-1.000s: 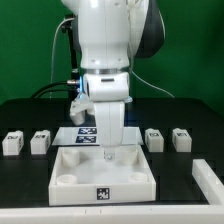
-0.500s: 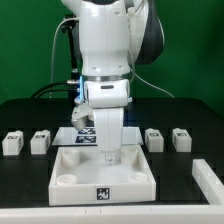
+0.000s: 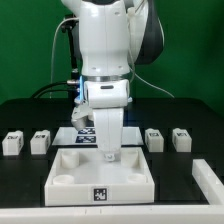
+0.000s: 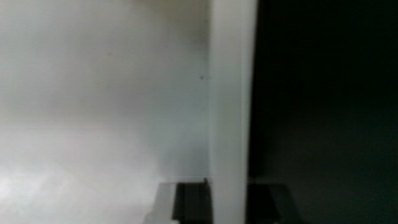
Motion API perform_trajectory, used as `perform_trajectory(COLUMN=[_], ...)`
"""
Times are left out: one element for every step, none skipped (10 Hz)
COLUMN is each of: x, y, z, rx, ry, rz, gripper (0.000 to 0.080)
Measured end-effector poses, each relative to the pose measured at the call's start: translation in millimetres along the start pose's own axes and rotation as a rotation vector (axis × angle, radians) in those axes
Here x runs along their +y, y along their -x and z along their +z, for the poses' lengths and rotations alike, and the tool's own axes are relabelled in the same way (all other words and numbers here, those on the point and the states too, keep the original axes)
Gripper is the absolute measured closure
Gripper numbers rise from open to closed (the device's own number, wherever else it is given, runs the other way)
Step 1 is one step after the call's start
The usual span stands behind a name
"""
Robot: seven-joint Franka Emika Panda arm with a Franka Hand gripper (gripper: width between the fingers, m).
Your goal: Assemble one leg
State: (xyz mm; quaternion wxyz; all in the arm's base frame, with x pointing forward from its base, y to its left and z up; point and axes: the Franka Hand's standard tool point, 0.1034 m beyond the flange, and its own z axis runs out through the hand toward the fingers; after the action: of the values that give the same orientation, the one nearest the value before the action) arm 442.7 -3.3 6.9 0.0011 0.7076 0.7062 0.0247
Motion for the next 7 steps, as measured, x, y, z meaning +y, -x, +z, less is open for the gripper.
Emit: perform_trajectory(x=[0.0,0.0,0.0,1.3,13.0,29.8,42.5], y=[0.0,0.0,0.0,-2.4,-18.1,-36.3,-50.9], z=[0.0,0.0,0.0,-0.2,-2.7,-2.8,0.3], rx=[0.000,0.000,0.000,0.000,0.003,0.009,0.017], ry=[0.000,0.000,0.000,0.000,0.007,0.011,0.022], rz=[0.000,0.000,0.000,0.002,-0.019,-0.052,-0.025], gripper=[0.0741,0.0741,0.0741,0.0741,0.0741,0.0741,0.0741])
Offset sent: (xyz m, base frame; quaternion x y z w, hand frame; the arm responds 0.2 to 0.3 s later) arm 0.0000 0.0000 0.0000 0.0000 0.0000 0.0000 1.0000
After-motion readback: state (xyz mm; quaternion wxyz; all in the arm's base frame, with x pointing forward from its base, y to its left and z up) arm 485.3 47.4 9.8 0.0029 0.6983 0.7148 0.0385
